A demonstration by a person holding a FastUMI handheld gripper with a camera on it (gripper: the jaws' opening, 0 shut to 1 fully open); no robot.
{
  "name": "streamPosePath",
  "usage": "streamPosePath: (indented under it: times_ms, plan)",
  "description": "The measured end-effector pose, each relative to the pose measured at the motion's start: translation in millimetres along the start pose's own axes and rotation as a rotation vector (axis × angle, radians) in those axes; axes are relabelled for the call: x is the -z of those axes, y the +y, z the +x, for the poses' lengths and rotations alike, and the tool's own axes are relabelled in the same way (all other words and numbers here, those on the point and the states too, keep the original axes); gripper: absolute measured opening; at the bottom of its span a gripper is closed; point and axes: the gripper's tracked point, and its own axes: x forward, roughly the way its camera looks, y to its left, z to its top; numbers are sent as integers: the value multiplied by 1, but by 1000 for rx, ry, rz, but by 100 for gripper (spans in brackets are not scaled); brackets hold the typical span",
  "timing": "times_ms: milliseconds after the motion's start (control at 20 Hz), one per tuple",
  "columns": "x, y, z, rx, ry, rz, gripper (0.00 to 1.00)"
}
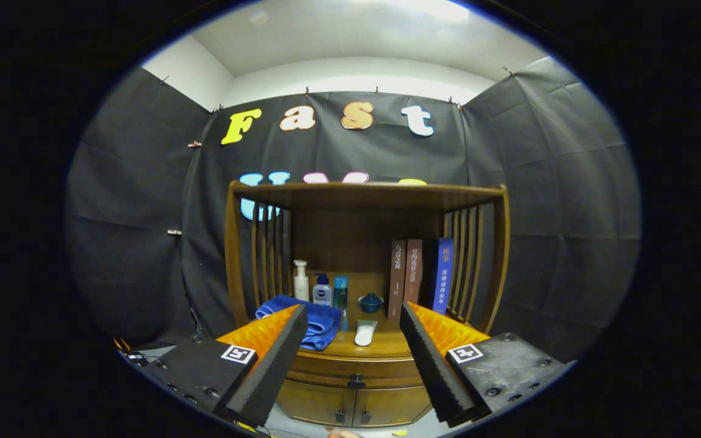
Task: Pull open the drawer, take out the items inside it, and place them on the countertop above the cabinet.
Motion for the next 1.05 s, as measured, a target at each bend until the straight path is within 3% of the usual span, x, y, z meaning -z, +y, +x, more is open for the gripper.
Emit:
streamPosePath:
  times_ms: [350,1050]
  plan:
    - [-22,9,-28,-9,-36,8,99]
    - [-10,0,-21,-2,7,10,99]
